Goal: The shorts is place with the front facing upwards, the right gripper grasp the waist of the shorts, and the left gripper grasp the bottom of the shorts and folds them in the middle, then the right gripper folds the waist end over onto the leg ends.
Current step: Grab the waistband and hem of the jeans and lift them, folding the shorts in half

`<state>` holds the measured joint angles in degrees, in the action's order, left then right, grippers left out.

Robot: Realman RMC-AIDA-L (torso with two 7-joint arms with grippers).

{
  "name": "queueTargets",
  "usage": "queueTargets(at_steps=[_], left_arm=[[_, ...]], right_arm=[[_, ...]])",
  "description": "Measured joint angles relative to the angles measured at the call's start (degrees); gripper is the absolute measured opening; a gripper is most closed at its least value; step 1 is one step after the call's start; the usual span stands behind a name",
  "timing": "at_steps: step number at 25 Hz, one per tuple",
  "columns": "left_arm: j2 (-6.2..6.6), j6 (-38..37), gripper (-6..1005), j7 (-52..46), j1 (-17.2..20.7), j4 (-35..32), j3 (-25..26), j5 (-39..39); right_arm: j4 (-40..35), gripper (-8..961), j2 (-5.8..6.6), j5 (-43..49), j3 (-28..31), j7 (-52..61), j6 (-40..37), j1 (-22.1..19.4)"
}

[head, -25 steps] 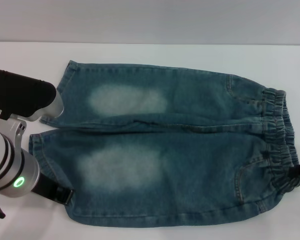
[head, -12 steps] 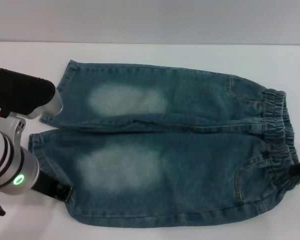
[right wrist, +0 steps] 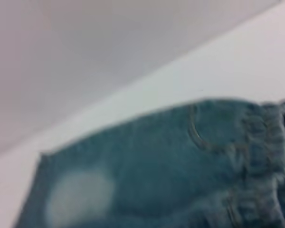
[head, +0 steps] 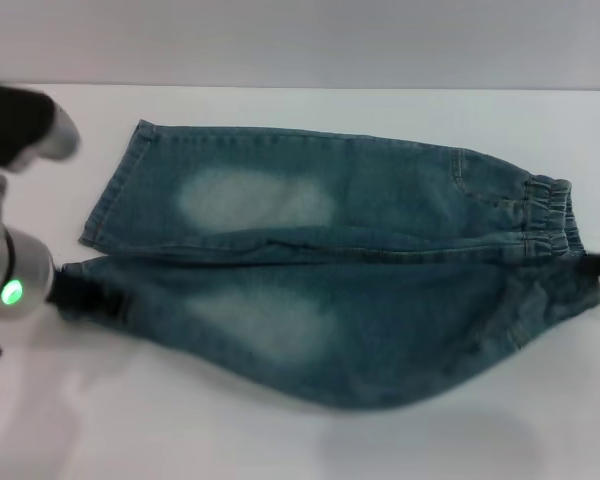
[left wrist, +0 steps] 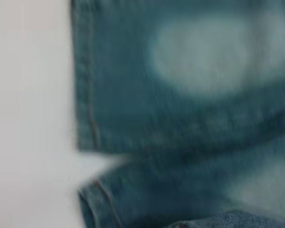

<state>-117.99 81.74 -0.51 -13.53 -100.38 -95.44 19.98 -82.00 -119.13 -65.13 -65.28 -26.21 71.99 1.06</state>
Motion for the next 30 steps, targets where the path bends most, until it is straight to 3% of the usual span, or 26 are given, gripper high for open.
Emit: queueTargets(at_steps=[5, 10, 17, 30], left_arm=[[-0.02, -8.7, 92, 2.2, -0.1, 3.3, 3.8, 2.1], [-0.01, -18.8, 92, 3.9, -0.3, 8.1, 5.9, 6.7], [-0.02, -27.0, 92, 6.5, -1.1, 14.1, 9.1, 13.3], [0.09, -32.4, 100, 6.8, -2.5, 19.2, 11.2, 15.4]], right_arm=[[11.5, -2, -0.03, -16.5, 2.6, -12.2, -6.0, 0.6], [28.8, -2, 0.44, -35.3, 7.9, -25.6, -5.7, 4.0], [43.3, -2, 0.49, -41.7, 15.0, -33.3, -1.7, 9.4], [54.1, -1, 0.5, -46.8, 21.2, -37.2, -1.8, 12.7]])
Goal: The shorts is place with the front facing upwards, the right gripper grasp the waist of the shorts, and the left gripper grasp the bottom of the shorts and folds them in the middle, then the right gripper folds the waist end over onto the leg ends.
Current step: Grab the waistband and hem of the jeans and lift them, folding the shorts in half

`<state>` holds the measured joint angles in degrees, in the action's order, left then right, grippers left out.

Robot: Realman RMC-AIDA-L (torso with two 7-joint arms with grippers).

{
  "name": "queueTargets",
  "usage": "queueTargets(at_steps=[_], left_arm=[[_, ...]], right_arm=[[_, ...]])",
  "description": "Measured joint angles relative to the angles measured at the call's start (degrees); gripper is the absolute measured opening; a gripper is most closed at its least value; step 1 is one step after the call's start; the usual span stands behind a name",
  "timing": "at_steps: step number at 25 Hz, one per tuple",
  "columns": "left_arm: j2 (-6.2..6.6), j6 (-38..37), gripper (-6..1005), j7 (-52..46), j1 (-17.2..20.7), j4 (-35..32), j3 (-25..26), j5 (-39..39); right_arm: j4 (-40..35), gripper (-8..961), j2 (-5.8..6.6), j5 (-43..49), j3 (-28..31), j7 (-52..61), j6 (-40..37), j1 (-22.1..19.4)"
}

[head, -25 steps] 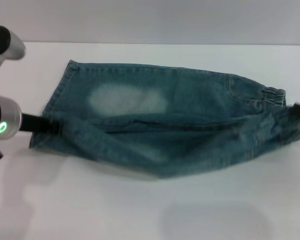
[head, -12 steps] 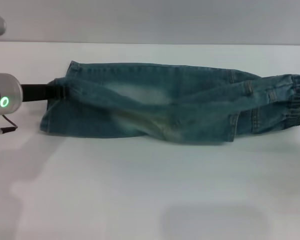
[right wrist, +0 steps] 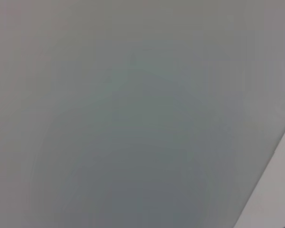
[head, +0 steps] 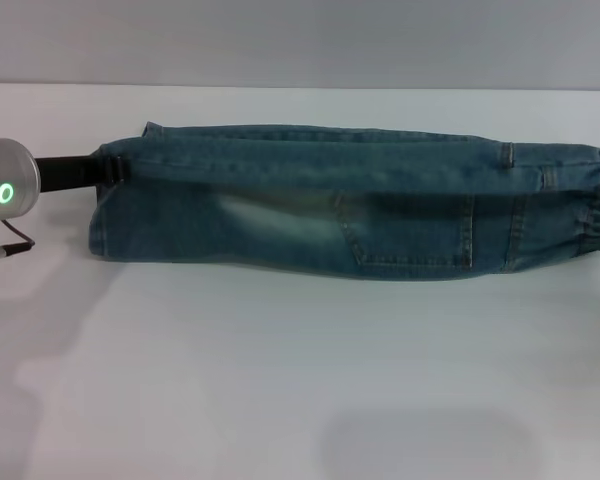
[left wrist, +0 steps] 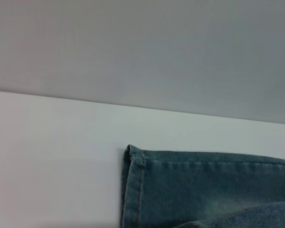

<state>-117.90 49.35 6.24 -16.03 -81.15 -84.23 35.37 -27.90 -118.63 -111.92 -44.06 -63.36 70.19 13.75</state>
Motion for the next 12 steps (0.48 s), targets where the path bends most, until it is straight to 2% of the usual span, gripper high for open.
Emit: queueTargets(at_steps=[12], left_arm=[[-0.06, -1.1, 114, 0.6, -3.2, 3.4, 0.4, 0.7]], right_arm=[[0.4, 0, 0.19, 0.0, 1.6, -0.6, -1.6, 1.8]])
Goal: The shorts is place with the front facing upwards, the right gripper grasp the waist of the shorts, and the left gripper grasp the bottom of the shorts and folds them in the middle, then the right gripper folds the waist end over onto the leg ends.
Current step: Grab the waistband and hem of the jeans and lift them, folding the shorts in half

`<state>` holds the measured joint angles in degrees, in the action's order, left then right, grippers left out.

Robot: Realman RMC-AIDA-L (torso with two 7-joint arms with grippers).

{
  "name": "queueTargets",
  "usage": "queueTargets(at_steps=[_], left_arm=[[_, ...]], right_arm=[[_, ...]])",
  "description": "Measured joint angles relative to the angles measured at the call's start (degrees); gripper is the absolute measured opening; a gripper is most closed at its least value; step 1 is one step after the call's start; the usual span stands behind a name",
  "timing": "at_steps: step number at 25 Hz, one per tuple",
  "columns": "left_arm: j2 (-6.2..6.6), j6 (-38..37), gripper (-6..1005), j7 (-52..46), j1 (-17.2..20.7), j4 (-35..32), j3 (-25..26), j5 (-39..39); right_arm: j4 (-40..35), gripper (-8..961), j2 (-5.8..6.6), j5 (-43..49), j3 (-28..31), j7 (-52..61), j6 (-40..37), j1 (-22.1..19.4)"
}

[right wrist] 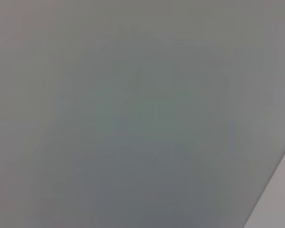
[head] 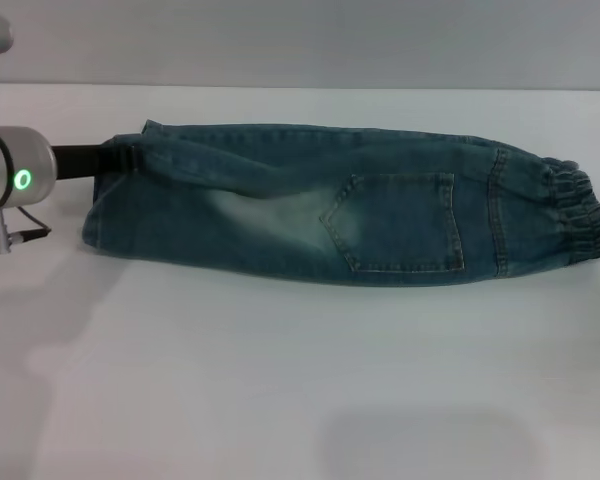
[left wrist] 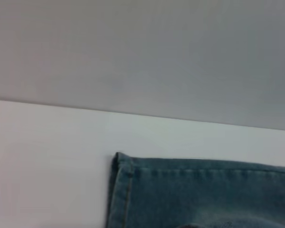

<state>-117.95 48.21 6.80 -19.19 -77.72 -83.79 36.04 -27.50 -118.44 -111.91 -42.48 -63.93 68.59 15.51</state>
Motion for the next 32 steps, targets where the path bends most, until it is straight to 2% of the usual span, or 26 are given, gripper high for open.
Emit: queueTargets(at_steps=[8, 12, 16, 21, 32], left_arm=[[0.02, -4.0, 124, 3.3, -3.6, 6.4, 1.0, 5.9], [0.01, -5.9, 128, 7.0, -7.4, 11.7, 3.6, 10.3], [0.05, -6.0, 133, 8.0, -10.1, 15.0, 6.2, 10.7], [0.07, -6.0, 139, 8.1, -10.8, 16.2, 7.5, 10.3], [0.18, -5.5, 152, 8.5, -9.9, 17.0, 8.9, 10.3]], right_arm=[[0.8, 0, 0.05, 1.0, -0.8, -1.3, -1.0, 0.2], [0.8, 0, 0.05, 2.6, -0.8, -1.7, -1.0, 0.3], [0.9, 0, 0.0, 2.7, -0.8, -2.1, -0.9, -0.1], [0.9, 0, -0.03, 4.2, -0.8, -2.2, -0.6, 0.0], [0.9, 0, -0.04, 5.0, -2.0, -2.2, -0.4, 0.5]])
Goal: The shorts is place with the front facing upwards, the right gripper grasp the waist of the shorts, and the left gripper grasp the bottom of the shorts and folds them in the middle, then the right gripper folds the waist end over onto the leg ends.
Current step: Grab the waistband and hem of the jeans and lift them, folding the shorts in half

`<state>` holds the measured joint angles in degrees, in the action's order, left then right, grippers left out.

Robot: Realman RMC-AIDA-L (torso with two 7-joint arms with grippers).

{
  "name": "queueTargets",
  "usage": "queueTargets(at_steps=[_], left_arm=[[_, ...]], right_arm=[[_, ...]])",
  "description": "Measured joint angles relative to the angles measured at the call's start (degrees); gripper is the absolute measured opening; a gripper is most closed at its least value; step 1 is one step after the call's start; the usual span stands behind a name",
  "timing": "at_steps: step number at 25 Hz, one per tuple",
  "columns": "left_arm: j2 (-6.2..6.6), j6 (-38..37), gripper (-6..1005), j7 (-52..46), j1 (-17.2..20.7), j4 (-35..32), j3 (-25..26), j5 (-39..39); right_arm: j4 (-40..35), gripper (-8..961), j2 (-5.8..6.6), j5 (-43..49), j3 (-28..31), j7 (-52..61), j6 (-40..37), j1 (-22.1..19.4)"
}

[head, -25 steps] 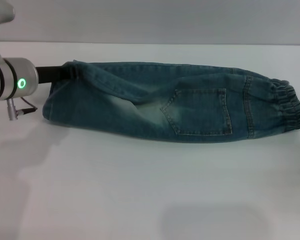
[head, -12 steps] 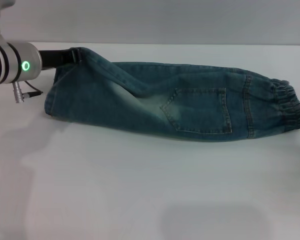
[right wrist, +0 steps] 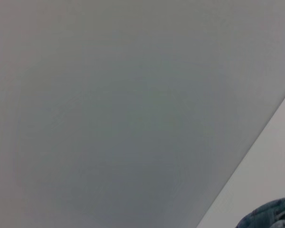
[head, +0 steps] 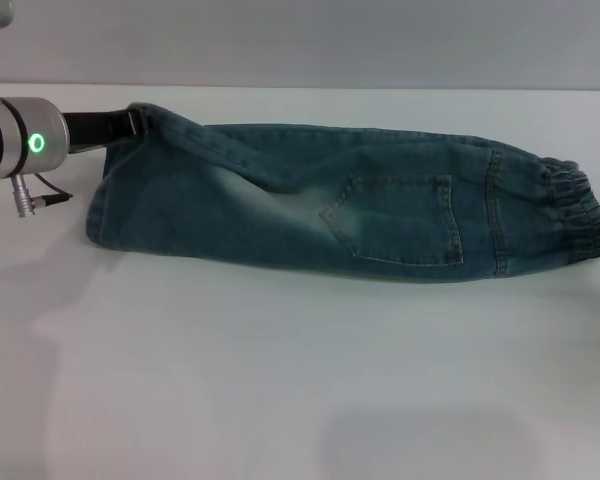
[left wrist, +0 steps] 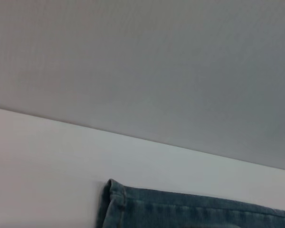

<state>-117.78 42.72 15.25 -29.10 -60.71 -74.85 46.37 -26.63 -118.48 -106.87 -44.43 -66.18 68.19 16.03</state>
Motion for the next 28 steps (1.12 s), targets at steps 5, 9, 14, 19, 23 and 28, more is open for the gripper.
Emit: queueTargets(at_steps=[5, 9, 14, 19, 23, 28], left_arm=[[-0.01, 0.0, 231, 0.6, -0.6, 0.0, 0.1, 0.2], [0.05, 0.5, 385, 1.0, -0.7, -0.9, -0.1, 0.2], [-0.1, 5.2, 582, 5.1, -0.6, -3.6, -0.7, 2.1], [-0.16, 12.4, 693, 7.8, -2.3, -3.8, -3.1, 3.2], [-0.28, 12.7, 783, 10.0, -3.1, -2.5, -4.4, 4.1], [-0.34, 9.9, 861, 15.6, -5.3, 3.0, -4.0, 9.5]], right_arm=[[0.0, 0, 0.0, 0.0, -1.1, -0.1, 0.0, -0.1], [0.2, 0, 0.0, 0.6, -1.2, -0.2, 0.1, -0.3], [0.8, -1, 0.0, 0.9, -1.2, -0.5, 0.1, -0.3], [1.3, -1, 0.0, 0.9, -1.2, -0.6, 0.3, 0.0], [1.3, -1, 0.0, 1.0, -1.2, -0.6, 0.4, 0.0], [1.4, -1, -0.05, 1.3, -1.2, -0.5, 0.8, 0.0]])
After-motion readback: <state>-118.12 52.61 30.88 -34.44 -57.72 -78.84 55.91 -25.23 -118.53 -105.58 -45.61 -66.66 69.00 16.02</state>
